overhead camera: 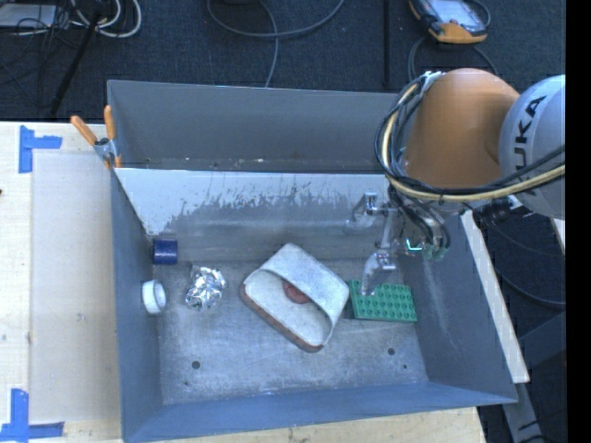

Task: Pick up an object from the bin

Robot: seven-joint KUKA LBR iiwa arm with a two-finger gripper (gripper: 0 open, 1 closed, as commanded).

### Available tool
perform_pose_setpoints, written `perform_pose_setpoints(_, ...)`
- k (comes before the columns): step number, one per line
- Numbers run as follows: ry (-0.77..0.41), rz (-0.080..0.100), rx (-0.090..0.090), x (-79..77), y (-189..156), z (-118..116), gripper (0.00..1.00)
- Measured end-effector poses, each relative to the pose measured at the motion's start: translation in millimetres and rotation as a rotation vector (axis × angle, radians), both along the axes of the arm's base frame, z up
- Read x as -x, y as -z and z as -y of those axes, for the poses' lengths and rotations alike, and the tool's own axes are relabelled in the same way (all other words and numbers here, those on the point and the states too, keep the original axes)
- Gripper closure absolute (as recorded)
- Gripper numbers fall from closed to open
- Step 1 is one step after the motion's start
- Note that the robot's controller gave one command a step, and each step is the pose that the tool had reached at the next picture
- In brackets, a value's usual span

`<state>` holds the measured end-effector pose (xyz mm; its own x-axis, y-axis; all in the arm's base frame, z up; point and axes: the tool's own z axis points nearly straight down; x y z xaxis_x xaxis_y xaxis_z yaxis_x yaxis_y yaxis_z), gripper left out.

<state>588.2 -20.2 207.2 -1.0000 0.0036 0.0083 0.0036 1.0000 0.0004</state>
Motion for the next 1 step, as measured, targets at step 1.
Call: perform_pose_setpoints(1, -0.042, 0.029, 0.002, -9.2, 90.2, -36.2, 0.0)
